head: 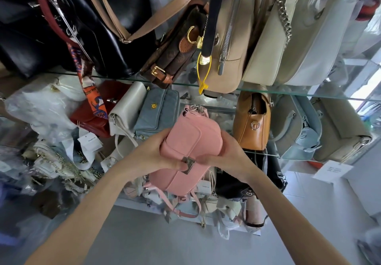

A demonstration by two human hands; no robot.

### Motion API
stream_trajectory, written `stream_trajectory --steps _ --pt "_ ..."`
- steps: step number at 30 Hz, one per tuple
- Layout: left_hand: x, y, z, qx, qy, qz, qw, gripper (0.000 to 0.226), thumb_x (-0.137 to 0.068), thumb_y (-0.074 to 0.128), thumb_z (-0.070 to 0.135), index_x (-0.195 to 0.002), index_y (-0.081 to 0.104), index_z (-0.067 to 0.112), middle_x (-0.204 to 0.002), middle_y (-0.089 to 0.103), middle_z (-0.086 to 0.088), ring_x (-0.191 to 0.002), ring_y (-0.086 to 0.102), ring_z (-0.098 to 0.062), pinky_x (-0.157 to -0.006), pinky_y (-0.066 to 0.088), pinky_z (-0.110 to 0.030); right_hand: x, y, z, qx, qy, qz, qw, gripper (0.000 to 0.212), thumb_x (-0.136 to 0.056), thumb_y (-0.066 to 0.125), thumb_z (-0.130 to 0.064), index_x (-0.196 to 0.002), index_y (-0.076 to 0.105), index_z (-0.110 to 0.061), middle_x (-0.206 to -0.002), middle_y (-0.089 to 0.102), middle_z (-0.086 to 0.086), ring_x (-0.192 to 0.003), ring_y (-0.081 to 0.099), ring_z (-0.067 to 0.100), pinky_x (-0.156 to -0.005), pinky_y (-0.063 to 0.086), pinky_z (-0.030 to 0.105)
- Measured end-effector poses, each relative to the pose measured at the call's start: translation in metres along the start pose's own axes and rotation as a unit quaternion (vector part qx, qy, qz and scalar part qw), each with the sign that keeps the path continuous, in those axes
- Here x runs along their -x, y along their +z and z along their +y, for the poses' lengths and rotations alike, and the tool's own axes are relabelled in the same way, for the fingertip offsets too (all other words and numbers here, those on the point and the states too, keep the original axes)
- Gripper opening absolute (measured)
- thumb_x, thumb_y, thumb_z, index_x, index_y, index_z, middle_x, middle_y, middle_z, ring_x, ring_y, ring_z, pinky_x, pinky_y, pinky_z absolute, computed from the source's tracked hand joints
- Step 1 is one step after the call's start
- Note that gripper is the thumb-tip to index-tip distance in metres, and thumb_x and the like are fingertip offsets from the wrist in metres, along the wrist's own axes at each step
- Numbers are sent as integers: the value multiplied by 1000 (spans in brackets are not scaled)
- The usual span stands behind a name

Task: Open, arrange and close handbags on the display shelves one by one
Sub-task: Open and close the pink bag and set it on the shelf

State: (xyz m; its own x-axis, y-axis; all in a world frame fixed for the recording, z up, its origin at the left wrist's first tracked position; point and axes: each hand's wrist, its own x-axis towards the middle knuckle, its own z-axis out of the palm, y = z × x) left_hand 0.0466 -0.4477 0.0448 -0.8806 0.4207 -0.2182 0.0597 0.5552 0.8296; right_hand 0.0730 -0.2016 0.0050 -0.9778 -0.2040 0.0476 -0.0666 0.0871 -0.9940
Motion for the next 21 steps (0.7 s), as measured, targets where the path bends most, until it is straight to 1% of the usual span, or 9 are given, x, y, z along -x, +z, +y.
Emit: stream_trajectory --steps 4,8,11,13,14,15,16,17,21 --pt "2 -14 -11 24 -68 -59 996 70 -86 73 -7 -132 52 41 -122 72 11 -116 69 -18 -102 56 -46 6 13 5 138 -95 62 984 65 -67 97 -20 -119 58 -21 -101 70 -18 -96 69 -1 -70 56 19" --pt "10 -11 -20 167 -183 -80 966 35 -101 61 23 -134 57 13 -127 69 -22 -103 73 -40 -90 59 -59 14 28 21 235 -176 80 953 69 -67 93 -44 -122 54 -31 -109 70 -15 -87 73 8 -61 62 30" --pt "15 -1 -18 241 -190 19 951 30 -104 48 19 -125 62 2 -81 67 -23 -96 67 -44 -77 62 -33 17 52 32 377 -332 104 858 73 -57 87 -48 -120 54 -28 -111 72 -9 -85 72 12 -58 59 36" --pt "28 3 -7 273 -163 -5 948 38 -106 51 18 -110 71 -13 -63 67 -20 -89 71 -28 -73 54 -12 19 68 44 420 -429 118 790 65 -58 83 -34 -117 58 -23 -110 73 -3 -96 72 18 -60 56 34" --pt "23 4 -17 294 -155 -44 942 41 -101 63 25 -98 75 -14 -75 70 -33 -90 73 -18 -80 53 -10 20 73 49 429 -457 134 768 58 -63 80 -29 -117 60 -22 -110 73 0 -101 71 21 -61 56 35" --pt "19 4 -15 317 -179 -71 929 47 -94 74 35 -105 76 -10 -105 68 -42 -105 72 -16 -101 51 -18 21 74 53 432 -470 151 755 53 -68 78 -26 -118 61 -22 -111 71 1 -105 71 24 -65 56 35" --pt "18 3 -15 340 -200 -99 913 56 -92 76 40 -121 70 -7 -129 60 -37 -122 63 -22 -118 41 -32 21 75 56 433 -475 165 748 48 -74 74 -26 -120 60 -23 -115 67 1 -109 69 26 -69 57 36" --pt "16 3 -19 350 -195 -124 908 58 -94 74 38 -132 64 -5 -136 55 -30 -129 55 -28 -123 32 -40 21 74 59 436 -478 173 743 44 -80 70 -27 -122 60 -24 -119 62 1 -112 66 27 -74 57 36" --pt "11 -6 -29 344 -190 -111 913 58 -89 76 23 -138 57 -2 -127 63 -27 -114 63 -33 -100 50 -45 13 74 59 425 -467 136 764 56 -73 82 -40 -122 58 -28 -120 53 0 -105 58 26 -69 55 38"
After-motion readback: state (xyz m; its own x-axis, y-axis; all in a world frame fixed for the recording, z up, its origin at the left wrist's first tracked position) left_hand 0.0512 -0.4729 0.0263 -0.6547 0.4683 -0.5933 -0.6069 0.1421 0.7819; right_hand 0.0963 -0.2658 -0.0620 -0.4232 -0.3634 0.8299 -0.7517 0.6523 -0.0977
